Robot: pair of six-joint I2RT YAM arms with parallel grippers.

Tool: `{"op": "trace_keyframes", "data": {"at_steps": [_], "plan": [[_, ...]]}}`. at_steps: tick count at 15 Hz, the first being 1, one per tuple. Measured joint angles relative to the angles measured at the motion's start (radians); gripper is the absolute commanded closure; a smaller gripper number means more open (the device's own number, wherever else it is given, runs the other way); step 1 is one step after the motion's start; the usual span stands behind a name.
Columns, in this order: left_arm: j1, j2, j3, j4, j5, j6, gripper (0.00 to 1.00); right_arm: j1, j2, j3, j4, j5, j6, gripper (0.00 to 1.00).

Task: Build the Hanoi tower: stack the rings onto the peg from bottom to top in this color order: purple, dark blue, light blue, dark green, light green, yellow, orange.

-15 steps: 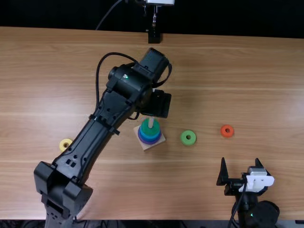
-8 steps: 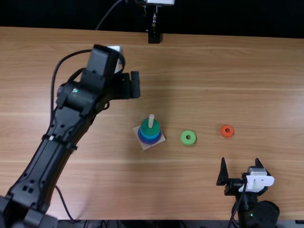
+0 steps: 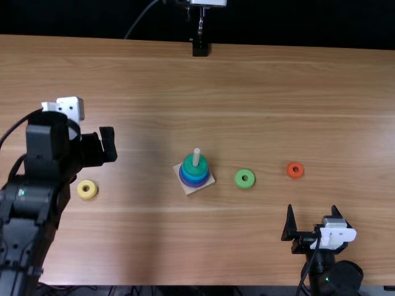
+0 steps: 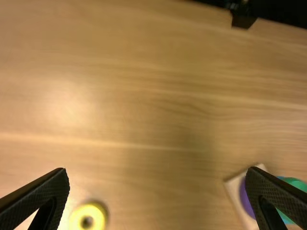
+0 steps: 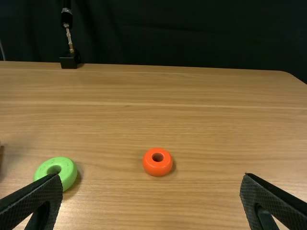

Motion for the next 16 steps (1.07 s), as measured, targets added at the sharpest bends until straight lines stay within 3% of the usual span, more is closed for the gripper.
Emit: {"op": "trace_keyframes", "data": {"at_steps": [2, 4, 10, 16], "plan": [[0.001, -0.137, -0.154, 0.126, 0.002, 0.082, 0.00, 0.000, 0.000, 0.000, 0.000, 0.000, 0.000, 0.00], [0.001, -0.279, -0.310, 0.186, 0.002, 0.115, 0.00, 0.000, 0.000, 0.000, 0.000, 0.000, 0.000, 0.00], [0.028, -0.778, -0.763, 0.298, 0.001, 0.142, 0.00, 0.000, 0.000, 0.000, 0.000, 0.000, 0.000, 0.00], [0.031, -1.044, -0.999, 0.292, 0.003, 0.142, 0.00, 0.000, 0.000, 0.000, 0.000, 0.000, 0.000, 0.00]]}}
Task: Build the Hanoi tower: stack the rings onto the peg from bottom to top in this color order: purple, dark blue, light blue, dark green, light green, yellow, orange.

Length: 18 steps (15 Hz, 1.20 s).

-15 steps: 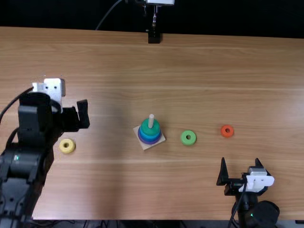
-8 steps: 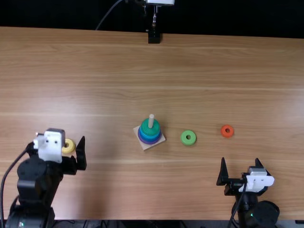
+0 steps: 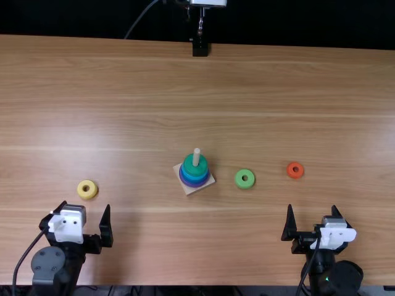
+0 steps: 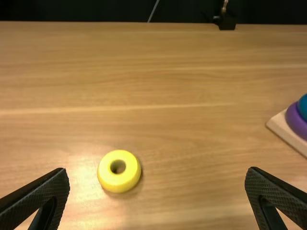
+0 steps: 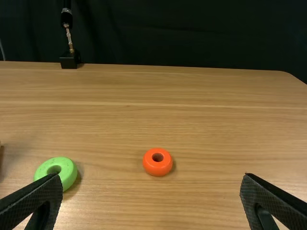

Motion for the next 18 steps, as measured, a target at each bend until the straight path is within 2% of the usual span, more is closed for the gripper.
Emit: {"op": "trace_keyframes", "data": {"at_steps": [8, 14, 18], "plan": [[0.000, -0.159, -0.050, 0.028, -0.001, 0.000, 0.00, 0.000, 0.000, 0.002, -0.005, 0.000, 0.000, 0.00], [0.000, -0.169, -0.028, -0.100, -0.003, 0.000, 0.00, 0.000, 0.000, 0.002, -0.006, 0.000, 0.000, 0.00], [0.000, -0.169, -0.027, -0.102, -0.003, 0.000, 0.00, 0.000, 0.000, 0.002, -0.005, 0.000, 0.000, 0.00]]}}
